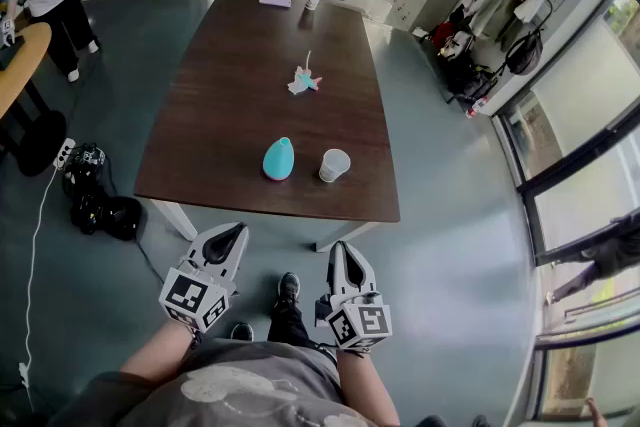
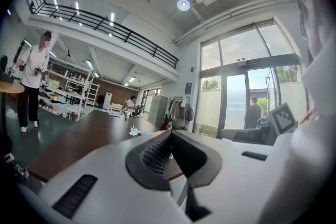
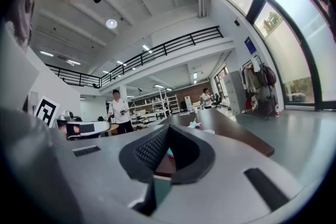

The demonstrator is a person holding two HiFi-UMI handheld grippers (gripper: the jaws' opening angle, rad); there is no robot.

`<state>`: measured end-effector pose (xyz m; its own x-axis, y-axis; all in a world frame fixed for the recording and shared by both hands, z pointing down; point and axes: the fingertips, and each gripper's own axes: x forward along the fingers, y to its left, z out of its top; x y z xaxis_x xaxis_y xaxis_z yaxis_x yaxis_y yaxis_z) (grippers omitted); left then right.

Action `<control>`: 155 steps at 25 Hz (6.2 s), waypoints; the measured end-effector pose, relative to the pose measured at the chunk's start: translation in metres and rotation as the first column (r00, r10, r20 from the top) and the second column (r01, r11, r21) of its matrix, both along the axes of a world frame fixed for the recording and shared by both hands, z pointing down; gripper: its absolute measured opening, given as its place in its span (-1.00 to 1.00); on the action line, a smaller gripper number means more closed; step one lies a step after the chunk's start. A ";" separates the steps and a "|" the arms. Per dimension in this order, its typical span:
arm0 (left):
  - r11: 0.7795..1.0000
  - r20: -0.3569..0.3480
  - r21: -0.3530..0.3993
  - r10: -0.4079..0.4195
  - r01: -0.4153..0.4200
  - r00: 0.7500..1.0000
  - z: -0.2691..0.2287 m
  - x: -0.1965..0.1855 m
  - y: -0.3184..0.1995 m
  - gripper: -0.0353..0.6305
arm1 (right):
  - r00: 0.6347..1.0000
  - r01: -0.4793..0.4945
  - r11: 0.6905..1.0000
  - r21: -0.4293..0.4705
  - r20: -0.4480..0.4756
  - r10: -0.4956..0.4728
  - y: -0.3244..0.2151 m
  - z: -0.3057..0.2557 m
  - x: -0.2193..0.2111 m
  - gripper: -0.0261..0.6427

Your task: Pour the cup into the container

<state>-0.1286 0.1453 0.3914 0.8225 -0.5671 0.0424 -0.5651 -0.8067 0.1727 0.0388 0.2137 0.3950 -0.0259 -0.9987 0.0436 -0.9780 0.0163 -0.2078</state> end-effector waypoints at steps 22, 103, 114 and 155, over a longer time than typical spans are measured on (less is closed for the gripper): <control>0.986 0.108 0.016 -0.167 0.167 0.980 0.042 0.104 -0.123 -0.87 | 0.991 0.123 0.986 -0.114 -0.040 -0.129 -0.148 0.061 0.128 -0.96; 0.995 0.236 -0.039 0.102 -0.096 0.966 0.140 0.172 -0.218 0.59 | 0.971 0.126 0.901 -0.416 -0.134 -0.198 -0.257 0.174 0.120 0.03; 0.994 0.310 -0.011 0.105 -0.106 0.945 0.152 0.181 -0.219 0.58 | 0.972 0.121 0.901 -0.417 -0.133 -0.192 -0.257 0.176 0.120 0.04; 0.995 0.289 -0.036 0.103 -0.097 0.952 0.152 0.184 -0.227 0.33 | 0.967 0.172 0.912 -0.372 -0.115 -0.229 -0.262 0.128 0.126 0.01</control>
<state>0.0555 -0.0818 0.5434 0.8252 -0.4790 0.2992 -0.5102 -0.8595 0.0311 0.1648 -0.0487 0.5226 -0.1887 -0.8901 0.4148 -0.9820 0.1686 -0.0850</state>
